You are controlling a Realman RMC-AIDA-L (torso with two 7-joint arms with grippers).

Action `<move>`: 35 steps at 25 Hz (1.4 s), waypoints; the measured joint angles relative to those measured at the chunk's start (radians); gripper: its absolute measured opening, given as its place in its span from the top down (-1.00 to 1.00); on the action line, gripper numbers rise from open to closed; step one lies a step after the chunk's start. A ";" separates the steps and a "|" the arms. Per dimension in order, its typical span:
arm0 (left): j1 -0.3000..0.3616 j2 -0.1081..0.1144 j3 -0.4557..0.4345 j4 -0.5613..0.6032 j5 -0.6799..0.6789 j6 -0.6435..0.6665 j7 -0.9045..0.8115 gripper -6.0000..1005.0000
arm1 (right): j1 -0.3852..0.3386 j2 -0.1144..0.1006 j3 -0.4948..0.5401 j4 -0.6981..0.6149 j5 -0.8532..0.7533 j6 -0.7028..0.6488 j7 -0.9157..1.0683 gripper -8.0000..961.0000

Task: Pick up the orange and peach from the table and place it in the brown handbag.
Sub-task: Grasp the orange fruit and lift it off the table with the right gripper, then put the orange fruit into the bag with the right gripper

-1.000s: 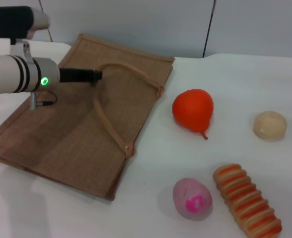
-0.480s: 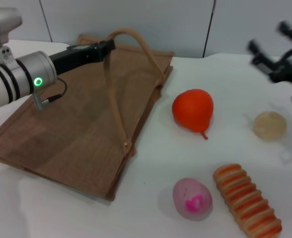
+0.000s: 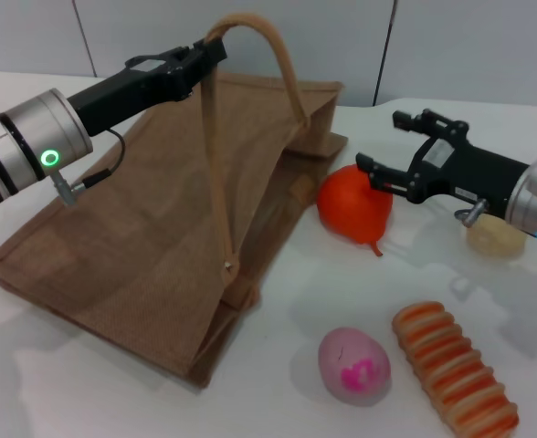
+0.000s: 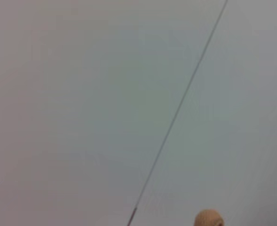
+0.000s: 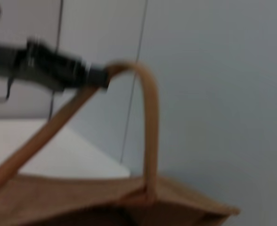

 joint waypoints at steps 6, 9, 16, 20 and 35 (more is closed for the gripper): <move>0.004 0.000 -0.001 0.002 -0.008 -0.040 0.002 0.76 | 0.023 0.004 -0.007 -0.021 -0.085 0.051 0.076 -0.70; 0.007 0.000 -0.001 0.002 -0.018 -0.048 0.003 0.76 | 0.034 0.002 -0.009 -0.022 -0.131 0.069 0.109 -0.70; 0.017 0.000 -0.003 0.002 -0.033 -0.065 0.003 0.76 | 0.074 0.000 -0.010 -0.027 -0.281 0.144 0.237 -0.70; 0.017 -0.001 -0.003 0.002 -0.033 -0.066 0.003 0.76 | 0.083 0.004 -0.011 -0.034 -0.312 0.150 0.258 -0.70; 0.018 0.000 -0.003 0.003 -0.033 -0.072 0.004 0.77 | 0.088 0.005 -0.038 -0.034 -0.333 0.152 0.291 -0.07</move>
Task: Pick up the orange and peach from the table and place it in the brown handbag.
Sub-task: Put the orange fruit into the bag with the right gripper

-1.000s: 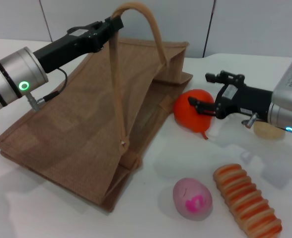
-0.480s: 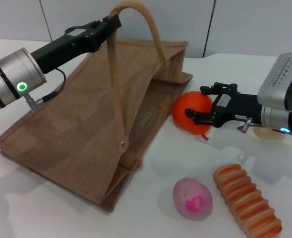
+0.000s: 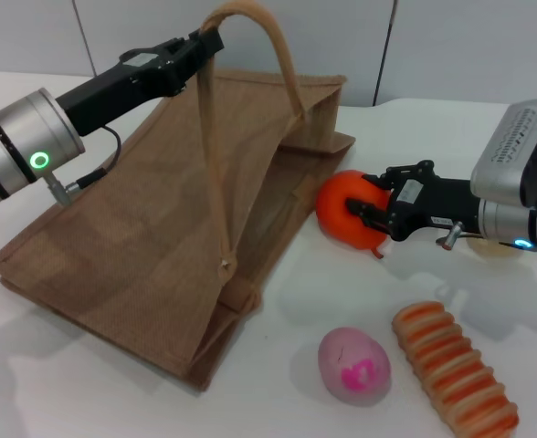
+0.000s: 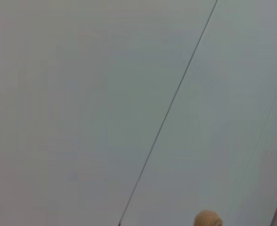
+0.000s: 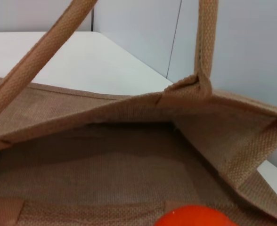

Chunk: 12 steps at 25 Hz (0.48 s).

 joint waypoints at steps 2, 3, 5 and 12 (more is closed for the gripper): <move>0.001 0.000 0.000 -0.001 0.000 -0.008 0.000 0.77 | 0.000 0.000 -0.004 0.000 -0.003 -0.003 0.000 0.17; 0.003 0.000 -0.002 -0.001 0.000 -0.014 0.000 0.77 | 0.000 0.000 -0.007 0.000 -0.005 -0.006 0.000 0.18; 0.007 0.001 -0.007 0.000 0.000 -0.021 0.000 0.77 | -0.001 0.000 -0.011 -0.001 -0.009 -0.010 0.000 0.22; 0.012 0.004 -0.010 0.000 0.000 -0.030 0.000 0.77 | -0.052 0.000 0.013 -0.078 -0.003 -0.148 0.000 0.29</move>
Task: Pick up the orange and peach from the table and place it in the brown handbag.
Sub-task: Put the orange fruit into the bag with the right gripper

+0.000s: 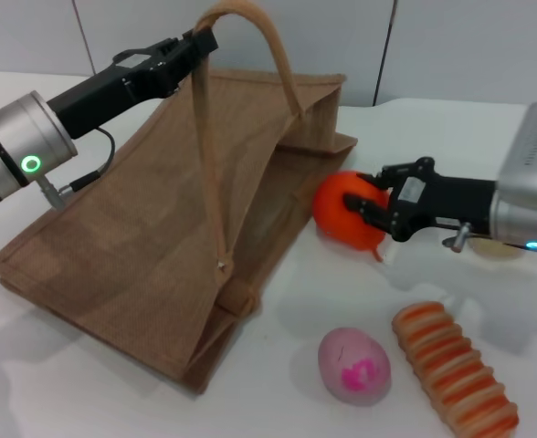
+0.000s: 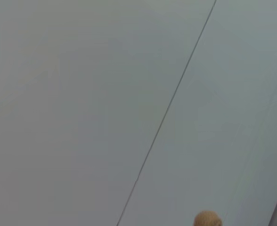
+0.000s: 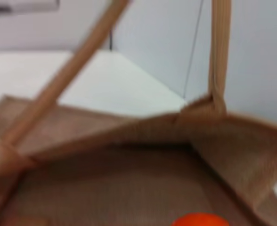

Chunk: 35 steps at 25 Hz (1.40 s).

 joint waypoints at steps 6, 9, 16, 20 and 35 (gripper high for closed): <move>0.000 0.002 0.000 0.000 0.000 -0.009 0.000 0.77 | -0.064 -0.005 0.051 -0.099 0.002 -0.187 0.002 0.34; -0.003 0.003 0.000 0.000 0.000 -0.035 -0.001 0.77 | -0.065 -0.002 0.050 -0.111 0.001 -0.202 0.008 0.40; -0.032 0.000 0.001 0.000 0.000 -0.088 -0.007 0.77 | -0.003 0.007 -0.004 -0.093 -0.005 -0.200 0.011 0.54; -0.054 -0.001 0.009 -0.003 0.003 -0.116 -0.012 0.77 | 0.067 0.008 -0.030 -0.042 -0.006 -0.188 0.010 0.61; -0.058 0.002 -0.001 -0.001 -0.053 -0.291 -0.040 0.77 | 0.177 0.021 -0.067 0.038 -0.002 -0.026 0.004 0.80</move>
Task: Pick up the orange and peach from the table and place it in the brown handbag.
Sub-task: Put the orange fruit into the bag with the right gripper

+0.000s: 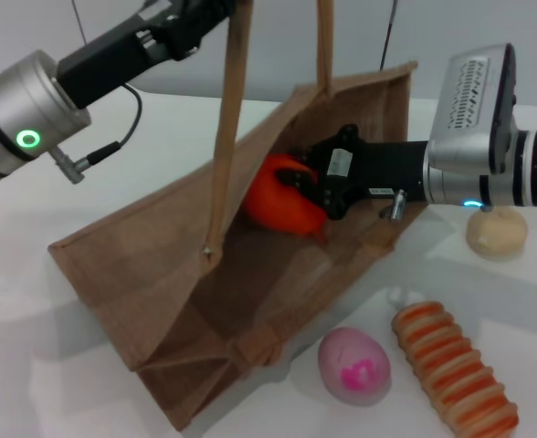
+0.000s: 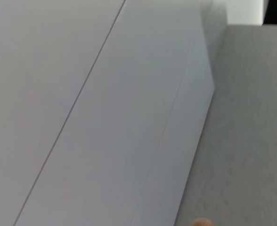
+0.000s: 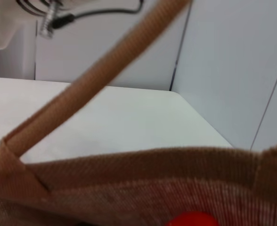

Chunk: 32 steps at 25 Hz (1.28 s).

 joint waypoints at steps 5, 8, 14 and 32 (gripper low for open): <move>0.008 0.002 -0.003 0.001 -0.038 -0.038 -0.002 0.77 | 0.006 0.000 -0.005 0.001 -0.001 0.008 -0.002 0.84; 0.014 0.003 -0.012 0.001 -0.046 -0.044 -0.002 0.77 | 0.008 0.000 -0.006 0.001 0.001 0.028 -0.007 0.80; 0.024 0.008 -0.039 0.000 -0.050 -0.047 -0.001 0.77 | 0.008 0.004 0.000 0.002 0.003 0.029 -0.047 0.67; 0.090 0.013 -0.119 0.000 -0.049 0.030 0.025 0.77 | -0.057 -0.017 0.006 -0.013 0.030 -0.162 -0.062 -0.39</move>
